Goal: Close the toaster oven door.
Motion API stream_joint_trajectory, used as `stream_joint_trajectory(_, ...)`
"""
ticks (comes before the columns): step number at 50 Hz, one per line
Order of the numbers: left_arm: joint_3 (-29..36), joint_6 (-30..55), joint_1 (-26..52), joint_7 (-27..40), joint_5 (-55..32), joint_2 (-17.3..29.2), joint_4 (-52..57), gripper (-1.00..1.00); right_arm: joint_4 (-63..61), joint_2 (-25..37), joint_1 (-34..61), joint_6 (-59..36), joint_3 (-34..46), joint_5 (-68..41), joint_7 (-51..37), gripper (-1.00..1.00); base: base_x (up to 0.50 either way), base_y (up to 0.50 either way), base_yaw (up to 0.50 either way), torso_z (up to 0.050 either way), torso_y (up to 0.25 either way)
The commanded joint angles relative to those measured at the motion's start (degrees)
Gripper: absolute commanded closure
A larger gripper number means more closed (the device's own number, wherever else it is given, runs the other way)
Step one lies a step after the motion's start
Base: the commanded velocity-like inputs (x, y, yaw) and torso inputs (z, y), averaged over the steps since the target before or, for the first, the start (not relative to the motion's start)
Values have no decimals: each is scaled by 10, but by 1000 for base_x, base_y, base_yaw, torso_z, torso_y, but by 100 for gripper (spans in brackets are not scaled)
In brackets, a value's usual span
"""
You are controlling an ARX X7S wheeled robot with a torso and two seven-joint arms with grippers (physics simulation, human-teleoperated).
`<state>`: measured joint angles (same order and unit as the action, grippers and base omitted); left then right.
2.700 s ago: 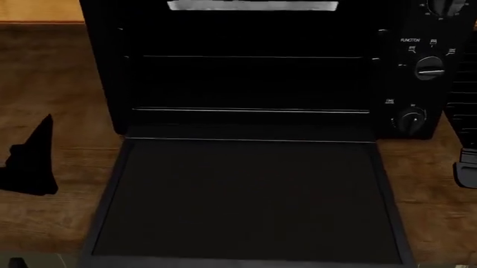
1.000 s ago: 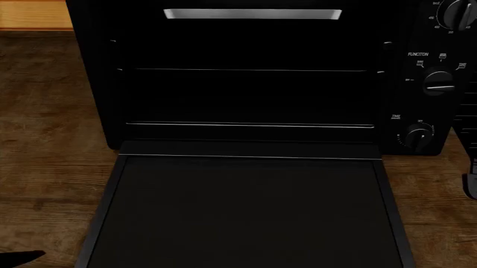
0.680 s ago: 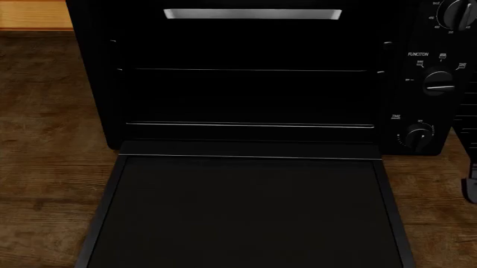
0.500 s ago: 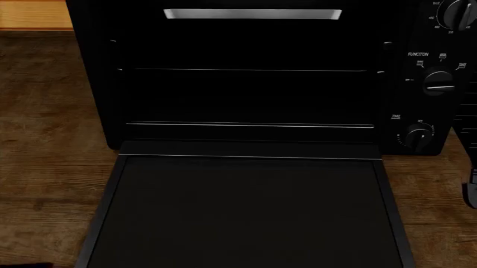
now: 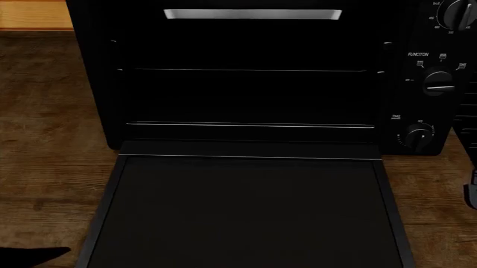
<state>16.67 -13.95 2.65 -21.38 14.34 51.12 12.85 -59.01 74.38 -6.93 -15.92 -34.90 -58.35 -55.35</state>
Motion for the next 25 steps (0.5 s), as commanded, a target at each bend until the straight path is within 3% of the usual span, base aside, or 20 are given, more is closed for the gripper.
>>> stream_joint_trajectory(1,13,-9,35,7,14,-24,-46,-100,4,7,-5,7,5,3,-5,-100,0,0,0,0,0)
stream_joint_trajectory(11,8,-38,52,36,38,-28,-55,-100,1,4,-11,8,3,6,-6,-100,0,0,0,0,0)
stream_joint_trajectory(16,3,-85,75,80,93,-28,-45,-100,0,-5,-18,5,-8,7,0,-100,0,0,-1,0,0)
stream_joint_trajectory(25,-9,-91,76,100,134,-18,-15,-100,-2,-11,-26,9,-10,13,1,-100,0,0,0,0,0)
